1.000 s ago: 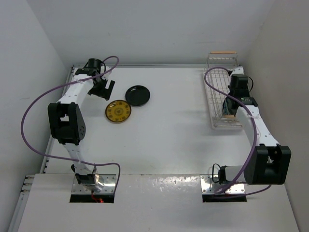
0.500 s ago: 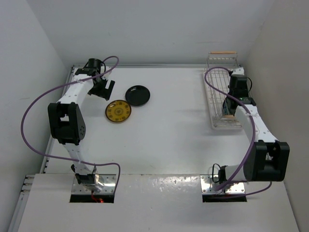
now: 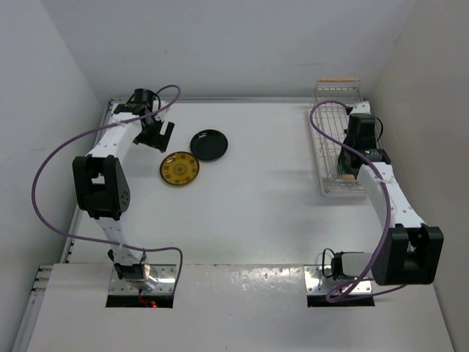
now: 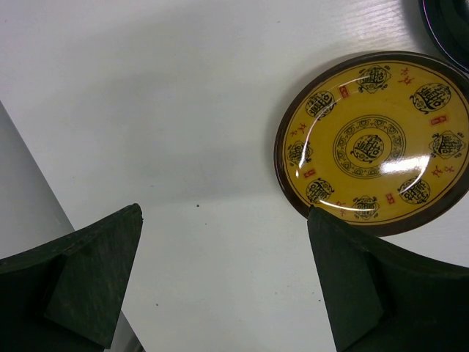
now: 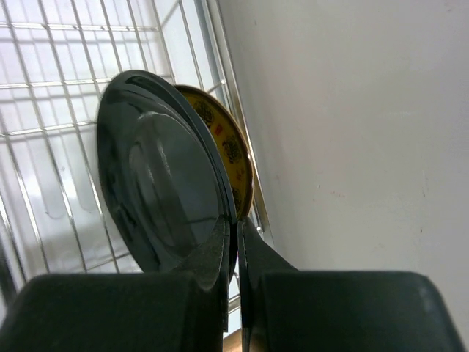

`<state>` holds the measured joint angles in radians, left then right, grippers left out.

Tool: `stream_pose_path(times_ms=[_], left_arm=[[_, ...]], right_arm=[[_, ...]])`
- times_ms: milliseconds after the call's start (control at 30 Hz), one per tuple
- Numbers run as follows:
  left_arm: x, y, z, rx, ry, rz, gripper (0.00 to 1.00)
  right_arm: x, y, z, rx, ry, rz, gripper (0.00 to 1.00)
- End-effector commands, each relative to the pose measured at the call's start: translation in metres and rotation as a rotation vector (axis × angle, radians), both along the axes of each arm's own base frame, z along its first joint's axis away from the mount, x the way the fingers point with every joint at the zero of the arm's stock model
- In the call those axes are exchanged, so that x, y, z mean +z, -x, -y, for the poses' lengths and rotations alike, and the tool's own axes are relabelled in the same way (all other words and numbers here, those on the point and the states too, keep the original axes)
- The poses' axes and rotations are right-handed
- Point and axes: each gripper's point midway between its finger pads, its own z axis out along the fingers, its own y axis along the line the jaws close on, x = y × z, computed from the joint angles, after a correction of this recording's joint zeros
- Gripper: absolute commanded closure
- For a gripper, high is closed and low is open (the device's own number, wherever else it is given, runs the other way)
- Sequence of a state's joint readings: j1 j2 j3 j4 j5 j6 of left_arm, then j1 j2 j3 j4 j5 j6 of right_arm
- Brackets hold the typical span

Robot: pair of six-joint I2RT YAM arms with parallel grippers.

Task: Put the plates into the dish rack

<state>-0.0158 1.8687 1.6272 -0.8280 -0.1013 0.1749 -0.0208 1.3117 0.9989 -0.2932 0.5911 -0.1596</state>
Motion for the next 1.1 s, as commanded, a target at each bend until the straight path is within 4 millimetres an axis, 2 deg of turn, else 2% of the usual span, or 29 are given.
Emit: stream_pose_path(times_ms=[0,167,300,533,567,700,900,933,967,1033,1067], left_arm=[[0.008,-0.004,-0.004,0.011,0.004,0.030,0.01],[0.004,-0.004,-0.004,0.011,0.004,0.020,0.01],[0.004,-0.004,-0.004,0.011,0.004,0.020,0.01],[0.004,-0.004,-0.004,0.011,0.004,0.020,0.01],[0.004,-0.004,-0.004,0.011,0.004,0.020,0.01],[0.004,-0.004,-0.004,0.011,0.004,0.020,0.01],[0.004,-0.004,-0.006,0.016,-0.004,0.020,0.01],[0.004,-0.004,-0.006,0.016,-0.004,0.020,0.01],[0.004,-0.002,-0.006,0.016,-0.004,0.011,0.01],[0.004,-0.002,-0.006,0.016,-0.004,0.011,0.01],[0.004,-0.002,-0.006,0.016,-0.004,0.011,0.01]], right_arm=[[0.041,-0.008,-0.003,-0.006,-0.007,0.141,1.00],[0.030,-0.006,-0.007,0.007,-0.023,0.107,1.00],[0.017,0.001,-0.001,-0.017,0.005,0.062,1.00],[-0.001,0.000,0.002,-0.022,0.034,-0.001,1.00],[-0.006,-0.004,-0.007,0.005,0.041,-0.016,1.00],[-0.024,-0.008,-0.009,0.019,0.061,-0.080,1.00],[-0.035,-0.013,-0.021,0.063,0.072,-0.122,0.97],[-0.034,-0.012,-0.020,0.062,0.069,-0.123,0.93],[-0.031,-0.015,-0.023,0.072,0.062,-0.115,0.74],[-0.021,-0.018,-0.026,0.081,0.046,-0.091,0.51],[-0.018,-0.018,-0.028,0.085,0.040,-0.089,0.33]])
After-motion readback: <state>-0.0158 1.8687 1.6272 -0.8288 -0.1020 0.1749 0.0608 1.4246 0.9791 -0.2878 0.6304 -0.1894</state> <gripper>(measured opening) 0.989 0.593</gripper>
